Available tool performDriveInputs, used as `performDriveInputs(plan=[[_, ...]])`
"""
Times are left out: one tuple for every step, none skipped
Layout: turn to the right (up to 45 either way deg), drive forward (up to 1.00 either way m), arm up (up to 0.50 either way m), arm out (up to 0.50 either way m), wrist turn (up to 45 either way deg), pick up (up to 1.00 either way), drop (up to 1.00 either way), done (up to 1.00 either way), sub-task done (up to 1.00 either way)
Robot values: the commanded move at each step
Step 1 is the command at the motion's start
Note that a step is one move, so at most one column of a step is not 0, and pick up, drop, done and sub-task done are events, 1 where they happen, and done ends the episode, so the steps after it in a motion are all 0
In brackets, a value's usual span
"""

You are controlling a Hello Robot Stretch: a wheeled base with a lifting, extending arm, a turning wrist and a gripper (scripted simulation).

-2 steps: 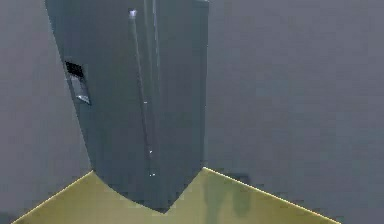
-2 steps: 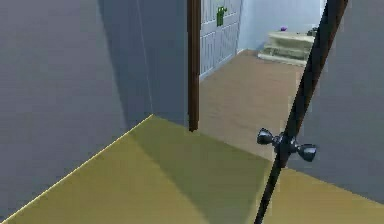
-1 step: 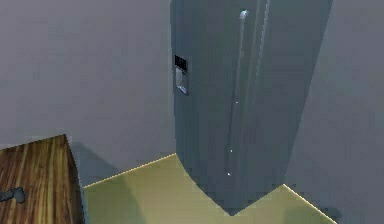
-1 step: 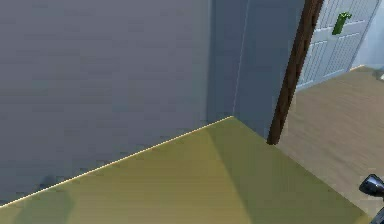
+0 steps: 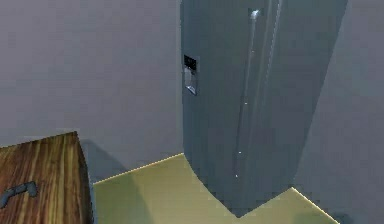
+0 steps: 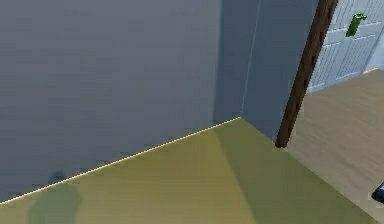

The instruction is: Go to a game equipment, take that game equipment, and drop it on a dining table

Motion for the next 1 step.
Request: performDriveInputs(plan=[[-27.0,0.00,0.00,0.00,0.0,0.00,0.00,0.00,0.00]])
